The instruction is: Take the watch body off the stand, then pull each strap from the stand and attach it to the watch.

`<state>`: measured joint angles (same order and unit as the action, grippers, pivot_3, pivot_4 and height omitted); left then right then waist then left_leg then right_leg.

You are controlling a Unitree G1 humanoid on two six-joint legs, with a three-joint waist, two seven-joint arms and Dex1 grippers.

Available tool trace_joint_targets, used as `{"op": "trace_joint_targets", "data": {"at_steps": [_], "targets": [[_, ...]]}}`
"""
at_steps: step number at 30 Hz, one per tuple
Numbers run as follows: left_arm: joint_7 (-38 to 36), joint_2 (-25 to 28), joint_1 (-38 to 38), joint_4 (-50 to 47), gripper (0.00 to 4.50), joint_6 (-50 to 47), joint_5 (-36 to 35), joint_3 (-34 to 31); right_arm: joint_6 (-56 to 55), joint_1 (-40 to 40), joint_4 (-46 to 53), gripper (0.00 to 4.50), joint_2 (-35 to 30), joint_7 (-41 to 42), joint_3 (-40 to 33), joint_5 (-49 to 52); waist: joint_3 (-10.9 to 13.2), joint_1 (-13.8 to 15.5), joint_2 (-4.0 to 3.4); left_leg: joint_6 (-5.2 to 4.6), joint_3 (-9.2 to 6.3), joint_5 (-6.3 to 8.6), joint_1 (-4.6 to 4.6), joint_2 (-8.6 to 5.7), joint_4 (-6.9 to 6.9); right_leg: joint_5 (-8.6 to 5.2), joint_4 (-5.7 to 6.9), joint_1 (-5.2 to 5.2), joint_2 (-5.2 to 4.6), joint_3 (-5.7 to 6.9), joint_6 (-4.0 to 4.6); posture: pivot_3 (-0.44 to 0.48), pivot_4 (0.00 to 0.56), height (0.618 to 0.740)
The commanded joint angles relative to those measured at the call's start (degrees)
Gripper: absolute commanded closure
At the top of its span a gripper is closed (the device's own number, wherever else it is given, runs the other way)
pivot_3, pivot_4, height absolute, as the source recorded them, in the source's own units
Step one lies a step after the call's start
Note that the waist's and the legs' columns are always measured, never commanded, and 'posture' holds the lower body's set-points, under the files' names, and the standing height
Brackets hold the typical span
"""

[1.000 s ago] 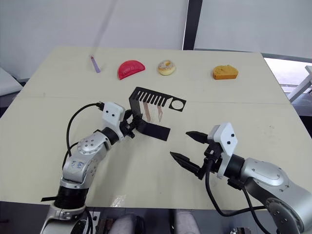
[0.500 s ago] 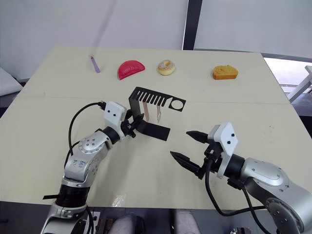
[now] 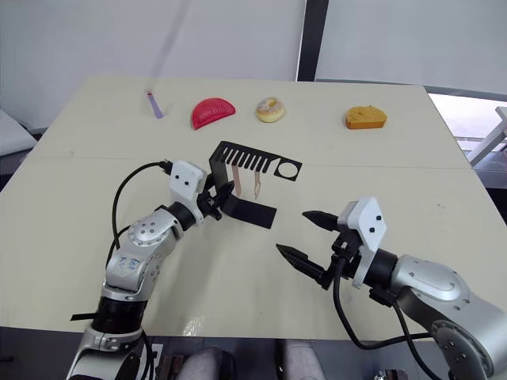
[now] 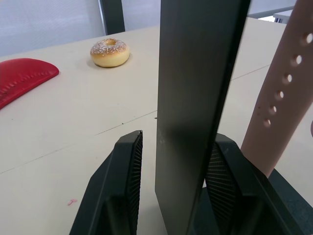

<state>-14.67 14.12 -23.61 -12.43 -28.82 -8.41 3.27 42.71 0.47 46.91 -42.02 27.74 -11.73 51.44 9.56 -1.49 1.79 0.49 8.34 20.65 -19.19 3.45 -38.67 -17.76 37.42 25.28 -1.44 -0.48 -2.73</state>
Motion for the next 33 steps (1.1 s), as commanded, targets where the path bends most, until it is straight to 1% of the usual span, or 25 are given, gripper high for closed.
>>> {"op": "trace_joint_targets", "data": {"at_steps": [1, 3, 4, 14, 18, 21, 26, 29, 33], "targets": [[-0.06, -0.33, -0.64, -1.00, 3.42, 0.81, 0.31, -0.24, -0.86, 0.60, 0.57, 0.00, 0.38, -1.30, -1.55, 0.50, 0.00, 0.00, 0.00, 0.00, 0.00, 0.00, 0.00, 0.00, 0.00, 0.00, 0.00, 0.00, 0.00, 0.00, 0.00, 0.000, 0.150, 0.737], [-0.12, -0.68, -0.80, -0.89, 4.45, 1.29, 0.22, -0.06, -0.83, 0.81, 0.41, 0.00, 0.39, -1.37, -1.53, 0.55, 0.00, 0.00, 0.00, 0.00, 0.00, 0.00, 0.00, 0.00, 0.00, 0.00, 0.00, 0.00, 0.00, 0.00, 0.00, 0.000, 0.150, 0.737], [-0.02, -0.94, -0.89, -0.84, 4.49, 1.35, 0.36, 0.24, -0.83, 0.87, 0.37, 0.00, 0.38, -1.42, -1.52, 0.58, 0.00, 0.02, 0.00, 0.00, 0.00, 0.00, 0.00, 0.00, 0.00, 0.00, 0.00, 0.00, 0.00, 0.00, 0.00, 0.000, 0.150, 0.737], [1.69, -3.07, -1.83, -0.88, 4.49, 0.85, 2.69, 1.10, -0.55, 1.04, 0.91, 0.00, 0.38, -2.59, -1.51, 0.85, 0.00, 0.05, 0.00, 0.00, 0.00, 0.00, -0.02, 0.00, -0.03, 0.00, 0.00, 0.01, 0.00, 0.00, 0.00, 0.000, 0.150, 0.737], [3.79, -5.03, -1.81, -0.94, 4.49, 0.39, 3.75, 1.53, -0.49, 1.38, 1.43, 0.00, 0.91, -4.46, -1.18, 0.44, 0.00, 0.08, 0.00, 0.00, 0.00, 0.00, -0.02, 0.00, -0.03, 0.00, 0.00, 0.01, 0.00, 0.00, 0.00, 0.000, 0.150, 0.737], [5.69, -7.17, -2.17, -0.41, 4.49, 0.49, 4.51, 1.87, 0.06, 2.56, 1.89, 0.00, 2.16, -7.80, -0.19, -0.04, 0.00, 0.06, 0.00, -0.01, 0.00, 0.00, -0.02, 0.00, -0.04, 0.00, 0.01, 0.01, 0.00, 0.00, 0.00, 0.000, 0.150, 0.737], [7.87, -10.25, -3.48, 1.67, 4.49, 1.45, 5.73, 2.63, 1.96, 5.59, 3.54, 0.00, 4.46, -14.49, 4.24, -3.49, 0.00, 0.07, 0.00, 0.00, 0.00, 0.00, -0.03, 0.00, -0.06, 0.00, 0.01, 0.01, 0.00, 0.00, 0.00, 0.000, 0.150, 0.737], [9.31, -12.06, -4.62, 3.41, 4.49, 2.28, 6.59, 3.09, 4.16, 8.34, 3.73, 0.00, 7.67, -20.39, 6.96, -5.56, 0.00, 0.03, 0.00, 0.00, 0.00, 0.00, -0.07, 0.00, -0.09, 0.00, 0.03, 0.05, -0.01, 0.00, 0.00, 0.000, 0.150, 0.737], [9.69, -12.83, -4.90, 4.02, 4.49, 2.95, 7.17, 3.35, 6.44, 11.95, 3.06, 0.00, 11.24, -25.22, 10.12, -8.73, 0.00, -0.06, 0.00, 0.00, 0.03, 0.00, -0.08, 0.01, -0.09, 0.00, 0.06, 0.09, 0.00, -0.01, 0.00, 0.000, 0.150, 0.737]]}}
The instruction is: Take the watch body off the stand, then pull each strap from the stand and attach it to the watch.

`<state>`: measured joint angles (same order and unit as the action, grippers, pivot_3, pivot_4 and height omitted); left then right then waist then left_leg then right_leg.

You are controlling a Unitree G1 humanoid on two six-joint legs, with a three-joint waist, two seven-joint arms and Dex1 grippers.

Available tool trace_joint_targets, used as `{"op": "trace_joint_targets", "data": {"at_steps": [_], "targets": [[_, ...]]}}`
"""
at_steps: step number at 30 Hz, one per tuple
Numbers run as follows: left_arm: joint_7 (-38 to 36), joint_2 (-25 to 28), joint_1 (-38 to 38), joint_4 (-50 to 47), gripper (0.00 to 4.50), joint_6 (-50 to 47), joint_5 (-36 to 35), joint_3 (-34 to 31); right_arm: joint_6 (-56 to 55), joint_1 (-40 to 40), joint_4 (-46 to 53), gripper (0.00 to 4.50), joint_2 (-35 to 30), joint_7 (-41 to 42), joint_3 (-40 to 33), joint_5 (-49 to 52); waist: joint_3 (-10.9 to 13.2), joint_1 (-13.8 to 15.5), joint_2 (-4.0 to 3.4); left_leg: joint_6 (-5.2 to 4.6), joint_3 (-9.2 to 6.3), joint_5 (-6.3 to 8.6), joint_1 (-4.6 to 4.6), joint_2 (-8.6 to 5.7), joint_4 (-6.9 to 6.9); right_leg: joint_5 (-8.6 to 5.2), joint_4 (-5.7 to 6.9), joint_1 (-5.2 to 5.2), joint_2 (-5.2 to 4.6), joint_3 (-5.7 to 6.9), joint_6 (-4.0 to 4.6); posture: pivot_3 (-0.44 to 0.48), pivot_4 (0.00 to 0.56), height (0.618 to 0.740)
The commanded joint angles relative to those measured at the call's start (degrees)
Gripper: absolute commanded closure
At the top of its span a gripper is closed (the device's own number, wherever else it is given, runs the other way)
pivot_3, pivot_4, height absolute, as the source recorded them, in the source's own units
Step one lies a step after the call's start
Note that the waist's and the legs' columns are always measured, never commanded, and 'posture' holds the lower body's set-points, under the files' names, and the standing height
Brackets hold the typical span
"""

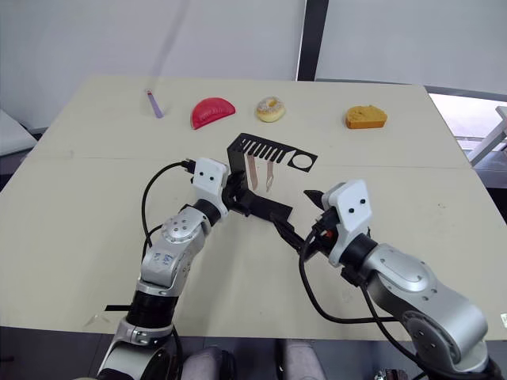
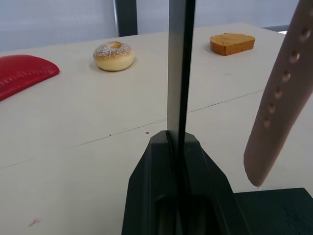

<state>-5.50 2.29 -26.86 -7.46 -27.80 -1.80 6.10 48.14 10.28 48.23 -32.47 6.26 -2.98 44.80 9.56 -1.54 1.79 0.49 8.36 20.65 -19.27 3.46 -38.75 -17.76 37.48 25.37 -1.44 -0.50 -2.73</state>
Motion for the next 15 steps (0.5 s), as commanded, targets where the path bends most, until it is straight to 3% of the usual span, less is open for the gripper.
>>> {"op": "trace_joint_targets", "data": {"at_steps": [1, 9, 15], "targets": [[0.58, -1.13, -1.54, -0.99, 4.49, 2.05, 0.67, 0.66, 1.89, 3.39, 0.87, 0.00, 3.62, -6.33, 2.25, -3.51, 0.00, -0.02, 0.00, 0.00, 0.01, 0.00, 0.00, 0.00, 0.00, 0.00, 0.01, 0.01, 0.00, 0.00, 0.00, 0.000, 0.150, 0.737], [0.54, -1.25, -1.37, -1.23, 4.49, 2.06, 1.01, 0.89, 5.00, 9.61, -3.88, 0.00, 14.34, -14.73, 9.67, -13.06, 0.00, 0.00, -0.01, 0.00, 0.02, 0.00, -0.07, 0.01, -0.09, 0.00, 0.05, 0.06, -0.01, 0.01, 0.01, 0.000, 0.150, 0.737], [0.95, -1.59, -1.50, -1.60, 4.49, 1.66, 1.24, 0.90, 3.74, 12.56, -7.93, 0.00, 16.62, -13.94, 12.38, -19.46, -0.01, -0.02, -0.01, -0.01, 0.02, 0.00, -0.08, 0.01, -0.10, -0.01, 0.05, 0.07, -0.01, 0.02, 0.01, 0.000, 0.150, 0.737]]}}
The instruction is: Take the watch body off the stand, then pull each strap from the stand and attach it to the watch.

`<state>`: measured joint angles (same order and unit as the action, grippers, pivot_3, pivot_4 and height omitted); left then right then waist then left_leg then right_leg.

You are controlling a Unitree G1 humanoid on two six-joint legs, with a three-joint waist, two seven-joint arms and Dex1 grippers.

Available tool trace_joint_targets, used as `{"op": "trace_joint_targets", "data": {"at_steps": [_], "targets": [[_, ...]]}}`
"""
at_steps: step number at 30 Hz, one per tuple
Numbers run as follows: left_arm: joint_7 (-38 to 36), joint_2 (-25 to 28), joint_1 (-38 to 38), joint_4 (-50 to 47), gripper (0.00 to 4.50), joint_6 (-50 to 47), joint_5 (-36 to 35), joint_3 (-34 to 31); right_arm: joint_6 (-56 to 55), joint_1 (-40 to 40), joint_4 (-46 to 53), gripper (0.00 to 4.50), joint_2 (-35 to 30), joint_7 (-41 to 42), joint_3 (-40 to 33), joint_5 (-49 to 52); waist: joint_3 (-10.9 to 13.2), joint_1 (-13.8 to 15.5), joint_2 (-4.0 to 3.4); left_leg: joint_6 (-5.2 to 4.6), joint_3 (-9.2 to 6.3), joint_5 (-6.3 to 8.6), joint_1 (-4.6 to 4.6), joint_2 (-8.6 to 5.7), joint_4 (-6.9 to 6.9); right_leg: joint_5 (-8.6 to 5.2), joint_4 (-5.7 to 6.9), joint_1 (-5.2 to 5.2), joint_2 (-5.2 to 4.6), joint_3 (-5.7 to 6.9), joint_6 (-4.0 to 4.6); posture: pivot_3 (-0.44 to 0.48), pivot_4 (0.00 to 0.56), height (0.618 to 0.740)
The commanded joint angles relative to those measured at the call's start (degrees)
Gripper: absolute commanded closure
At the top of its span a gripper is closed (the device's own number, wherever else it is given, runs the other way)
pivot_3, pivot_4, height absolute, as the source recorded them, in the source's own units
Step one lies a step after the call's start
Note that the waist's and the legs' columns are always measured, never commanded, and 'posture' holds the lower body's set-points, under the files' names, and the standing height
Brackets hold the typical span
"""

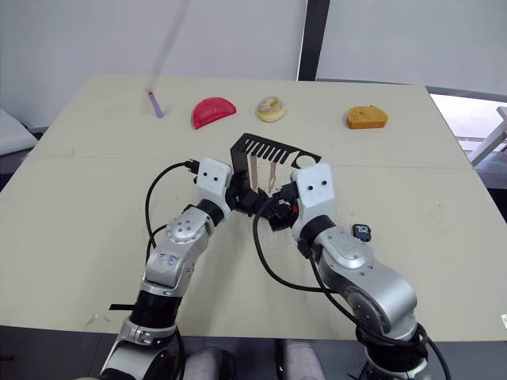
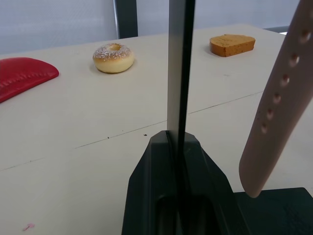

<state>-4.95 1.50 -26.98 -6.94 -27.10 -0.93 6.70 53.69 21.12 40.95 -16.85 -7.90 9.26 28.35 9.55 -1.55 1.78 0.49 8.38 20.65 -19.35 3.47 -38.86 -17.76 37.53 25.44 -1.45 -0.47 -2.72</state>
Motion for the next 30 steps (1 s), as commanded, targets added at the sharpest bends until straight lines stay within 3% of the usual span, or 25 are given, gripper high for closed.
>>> {"op": "trace_joint_targets", "data": {"at_steps": [1, 5, 10, 30], "targets": [[0.41, -0.84, -1.40, -2.10, 4.50, 0.95, 0.40, 0.32, -2.13, 2.31, -1.62, 0.26, 1.46, 0.37, 0.18, -3.75, 0.00, -0.04, 0.00, 0.00, 0.00, 0.00, 0.00, 0.00, 0.00, 0.00, 0.00, 0.00, 0.00, 0.00, 0.00, 0.000, 0.150, 0.737], [0.47, -0.88, -1.61, -1.82, 4.50, 1.00, 0.47, 0.30, -3.98, 4.43, -5.16, 1.83, 3.28, 1.64, 1.12, -6.62, 0.00, -0.08, 0.00, 0.00, 0.01, 0.00, 0.00, 0.00, 0.00, 0.00, 0.02, 0.02, 0.01, 0.00, 0.00, 0.000, 0.150, 0.737], [0.55, -0.86, -1.72, -1.66, 4.50, 1.03, 0.56, 0.26, -5.51, 5.21, -6.00, 4.46, 4.37, 3.61, 1.73, -8.86, 0.00, -0.06, 0.00, 0.00, 0.00, 0.00, -0.01, 0.01, 0.00, 0.00, 0.02, 0.02, 0.01, 0.01, 0.00, 0.000, 0.150, 0.737], [0.51, -1.11, -2.34, -0.64, 4.50, 1.32, 0.51, 0.33, -1.35, -0.32, 5.01, 4.46, -4.46, 15.14, 0.30, -8.91, 0.00, -0.03, 0.00, -0.02, -0.02, 0.01, -0.05, 0.01, 0.02, 0.00, -0.01, 0.03, 0.00, 0.03, 0.00, 0.000, 0.150, 0.737]]}}
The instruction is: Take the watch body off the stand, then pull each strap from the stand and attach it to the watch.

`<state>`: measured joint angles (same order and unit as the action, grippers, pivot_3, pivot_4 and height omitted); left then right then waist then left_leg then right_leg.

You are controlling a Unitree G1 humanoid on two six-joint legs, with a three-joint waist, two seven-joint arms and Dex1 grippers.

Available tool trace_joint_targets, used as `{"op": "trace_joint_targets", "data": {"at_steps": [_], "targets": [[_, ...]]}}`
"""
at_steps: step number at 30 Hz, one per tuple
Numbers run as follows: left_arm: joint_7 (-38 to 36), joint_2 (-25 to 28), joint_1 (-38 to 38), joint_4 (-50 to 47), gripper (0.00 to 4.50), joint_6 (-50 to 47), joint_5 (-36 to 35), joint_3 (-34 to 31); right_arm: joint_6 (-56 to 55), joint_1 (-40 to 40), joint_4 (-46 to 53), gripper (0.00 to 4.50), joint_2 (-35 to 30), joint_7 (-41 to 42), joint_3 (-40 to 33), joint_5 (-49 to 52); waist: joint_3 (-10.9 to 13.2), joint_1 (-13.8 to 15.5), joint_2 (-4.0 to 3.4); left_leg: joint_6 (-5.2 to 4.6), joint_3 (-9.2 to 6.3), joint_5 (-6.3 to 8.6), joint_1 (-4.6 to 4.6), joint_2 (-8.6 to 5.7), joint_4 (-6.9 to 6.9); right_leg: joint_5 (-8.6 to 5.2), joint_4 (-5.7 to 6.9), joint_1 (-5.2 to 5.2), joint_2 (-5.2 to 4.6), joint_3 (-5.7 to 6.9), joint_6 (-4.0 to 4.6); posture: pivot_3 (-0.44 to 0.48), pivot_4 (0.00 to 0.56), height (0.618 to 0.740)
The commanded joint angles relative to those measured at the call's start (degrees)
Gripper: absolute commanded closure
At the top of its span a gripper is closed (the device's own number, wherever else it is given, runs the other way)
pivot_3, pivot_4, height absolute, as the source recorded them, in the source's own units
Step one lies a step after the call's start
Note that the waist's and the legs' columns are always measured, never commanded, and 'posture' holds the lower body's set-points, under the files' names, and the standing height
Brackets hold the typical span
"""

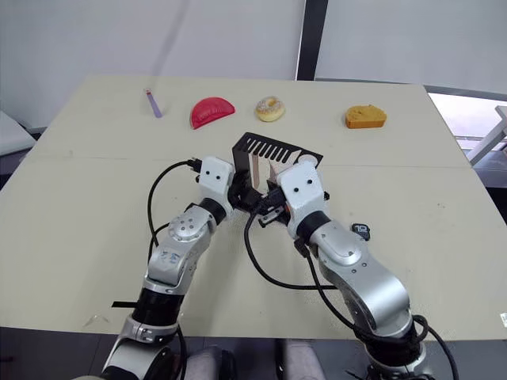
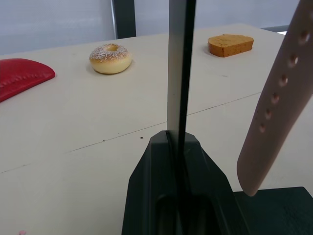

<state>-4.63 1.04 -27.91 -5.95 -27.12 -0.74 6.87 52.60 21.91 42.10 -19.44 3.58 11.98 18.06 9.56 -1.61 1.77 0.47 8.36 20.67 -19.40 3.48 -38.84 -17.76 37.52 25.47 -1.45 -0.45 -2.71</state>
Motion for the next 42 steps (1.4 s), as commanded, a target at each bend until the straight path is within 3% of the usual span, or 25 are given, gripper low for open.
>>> {"op": "trace_joint_targets", "data": {"at_steps": [1, 7, 10, 13, 17, 18, 22, 26, 28, 30, 34, 38, 42], "targets": [[0.12, -0.62, -1.32, -1.72, 4.50, 1.16, 0.29, 0.20, -0.17, -1.90, 4.35, 4.46, -2.81, 4.77, -3.06, 1.88, 0.00, 0.02, 0.00, -0.01, 0.00, 0.00, -0.01, 0.00, 0.00, 0.00, -0.01, 0.00, 0.00, 0.00, 0.00, 0.000, 0.150, 0.737], [-1.28, 0.26, -0.54, -2.92, 4.50, -0.10, -0.03, 0.68, 0.90, -6.69, 6.62, 4.46, -6.15, 9.93, -7.98, 6.35, 0.00, 0.03, 0.00, -0.01, -0.01, 0.01, -0.01, 0.00, 0.00, 0.00, -0.03, 0.00, 0.01, -0.01, 0.00, 0.000, 0.150, 0.737], [-3.04, 1.11, 0.13, -4.73, 3.59, -0.40, -0.96, 0.69, 1.11, -8.50, 7.23, 4.50, -7.52, 12.33, -10.50, 8.76, 0.00, 0.02, 0.00, -0.01, -0.01, 0.01, -0.01, 0.00, 0.00, 0.00, -0.02, -0.01, 0.00, -0.01, 0.00, 0.000, 0.150, 0.737], [-5.35, 2.69, 1.16, -7.04, 2.15, -1.78, -1.96, 0.65, 0.87, -9.29, 7.19, 4.50, -8.84, 14.65, -12.53, 11.13, 0.00, -0.03, 0.00, -0.01, -0.01, 0.01, 0.00, 0.00, 0.01, 0.00, -0.02, 0.00, 0.01, -0.01, 0.00, 0.000, 0.150, 0.737], [-14.15, 10.99, 4.17, -12.11, 0.16, -6.17, -6.94, -2.65, 0.50, -9.12, 5.18, 4.50, -12.35, 21.88, -16.88, 17.90, 0.01, -0.33, -0.02, 0.00, 0.01, 0.02, 0.06, 0.02, 0.06, -0.01, 0.01, -0.01, 0.03, -0.04, 0.02, 0.000, 0.150, 0.737], [-15.56, 12.40, 4.40, -12.53, 0.03, -6.74, -7.94, -3.13, 0.34, -9.03, 4.67, 4.50, -13.13, 22.82, -17.25, 18.65, 0.01, -0.27, -0.02, 0.01, 0.01, 0.01, 0.08, 0.03, 0.05, -0.02, 0.03, -0.01, 0.03, -0.03, 0.04, 0.000, 0.150, 0.737], [-22.07, 17.20, 4.61, -12.67, 0.03, -9.98, -14.31, -6.92, -0.67, -8.82, 2.60, 4.50, -15.69, 26.74, -17.96, 20.97, 0.01, 0.03, -0.01, -0.01, -0.01, 0.03, 0.06, 0.01, 0.02, -0.03, 0.00, -0.03, 0.00, -0.01, 0.05, 0.000, 0.150, 0.737], [-34.78, 22.91, 5.41, -13.13, 0.03, -20.30, -31.42, -14.72, 0.79, -8.12, -0.13, 4.50, -15.26, 30.07, -20.22, 28.25, 0.03, -0.15, -0.02, -0.02, -0.04, 0.04, 0.01, 0.03, 0.04, -0.03, -0.04, -0.02, 0.01, 0.03, 0.05, 0.000, 0.150, 0.737], [-43.10, 27.60, 4.66, -13.90, 0.03, -26.71, -41.20, -16.21, 1.37, -7.23, -1.69, 4.50, -15.63, 32.04, -20.64, 31.94, 0.04, -0.29, -0.02, -0.01, -0.03, 0.04, 0.03, 0.06, 0.04, -0.04, -0.01, 0.00, 0.02, 0.03, 0.06, 0.000, 0.150, 0.737], [-46.92, 29.99, 3.40, -14.05, 0.03, -30.25, -46.81, -16.35, 2.04, -6.30, -2.96, 4.50, -16.00, 33.35, -20.69, 35.20, 0.05, -0.22, -0.04, 0.00, -0.04, 0.04, 0.03, 0.06, -0.01, -0.05, 0.00, -0.01, 0.02, 0.04, 0.08, 0.000, 0.150, 0.737], [-45.41, 26.87, -1.14, -11.85, 0.03, -34.16, -54.11, -16.32, 4.57, -4.40, -5.23, 4.50, -16.70, 34.87, -19.95, 41.90, 0.05, 0.15, -0.03, -0.04, -0.11, 0.06, 0.00, 0.01, -0.09, -0.03, -0.02, -0.08, -0.02, 0.06, 0.05, 0.000, 0.150, 0.737], [-45.85, 24.40, -3.07, -11.27, 1.26, -34.59, -55.68, -12.91, 6.00, -2.45, -6.27, 4.50, -17.24, 35.52, -17.68, 44.63, 0.05, -0.12, -0.04, -0.06, -0.12, 0.12, -0.05, 0.02, -0.07, -0.02, -0.09, -0.06, -0.01, 0.06, 0.02, 0.000, 0.150, 0.737], [-45.85, 23.08, -3.22, -11.70, 1.26, -33.85, -56.25, -11.03, 6.38, -1.62, -7.11, 4.50, -16.91, 34.55, -16.66, 45.75, 0.05, -0.30, -0.04, -0.01, -0.10, 0.09, -0.02, 0.05, -0.07, -0.03, -0.05, -0.04, 0.02, 0.03, 0.03, 0.000, 0.150, 0.737]]}}
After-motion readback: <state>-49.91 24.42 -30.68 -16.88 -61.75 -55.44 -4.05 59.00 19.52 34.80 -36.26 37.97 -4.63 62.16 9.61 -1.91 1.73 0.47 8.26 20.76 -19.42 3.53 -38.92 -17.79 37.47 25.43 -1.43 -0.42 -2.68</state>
